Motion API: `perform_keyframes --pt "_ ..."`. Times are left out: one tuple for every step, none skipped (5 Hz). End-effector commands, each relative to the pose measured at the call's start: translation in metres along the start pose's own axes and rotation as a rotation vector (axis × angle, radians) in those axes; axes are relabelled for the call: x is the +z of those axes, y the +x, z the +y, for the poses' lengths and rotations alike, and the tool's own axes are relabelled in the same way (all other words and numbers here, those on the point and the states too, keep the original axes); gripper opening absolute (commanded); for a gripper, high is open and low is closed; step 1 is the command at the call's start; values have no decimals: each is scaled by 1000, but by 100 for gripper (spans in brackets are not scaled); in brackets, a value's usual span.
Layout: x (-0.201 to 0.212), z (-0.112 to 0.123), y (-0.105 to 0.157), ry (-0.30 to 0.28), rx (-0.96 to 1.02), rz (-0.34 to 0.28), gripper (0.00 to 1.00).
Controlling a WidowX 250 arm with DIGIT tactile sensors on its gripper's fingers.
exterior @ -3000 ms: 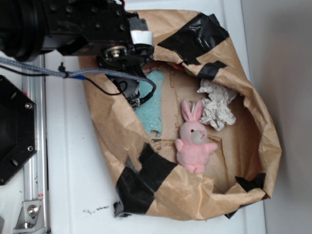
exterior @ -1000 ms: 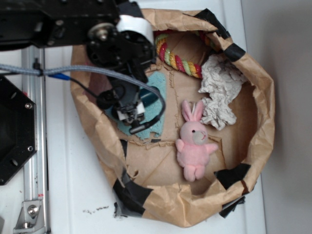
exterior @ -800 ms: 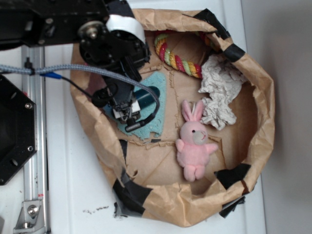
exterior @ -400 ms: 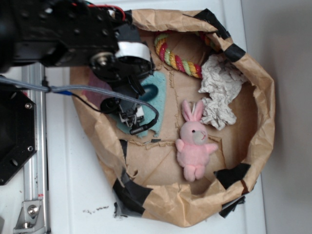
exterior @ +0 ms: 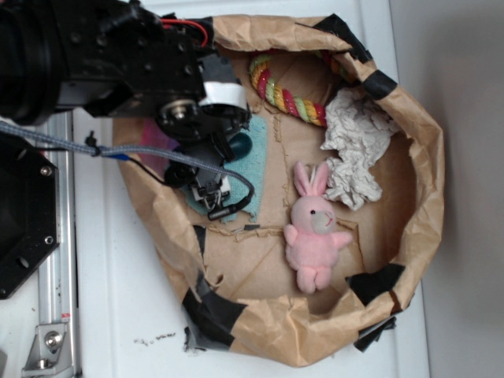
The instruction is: Grab the plastic pickle.
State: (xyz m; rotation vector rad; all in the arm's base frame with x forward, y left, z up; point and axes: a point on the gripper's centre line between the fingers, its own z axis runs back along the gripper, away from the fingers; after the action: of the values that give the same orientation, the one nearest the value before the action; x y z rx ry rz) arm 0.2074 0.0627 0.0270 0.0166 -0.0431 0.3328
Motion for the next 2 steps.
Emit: perform_keyframes --pt "2 8 1 17 -4 -30 0" --pt "2 8 1 23 -14 -26 0"
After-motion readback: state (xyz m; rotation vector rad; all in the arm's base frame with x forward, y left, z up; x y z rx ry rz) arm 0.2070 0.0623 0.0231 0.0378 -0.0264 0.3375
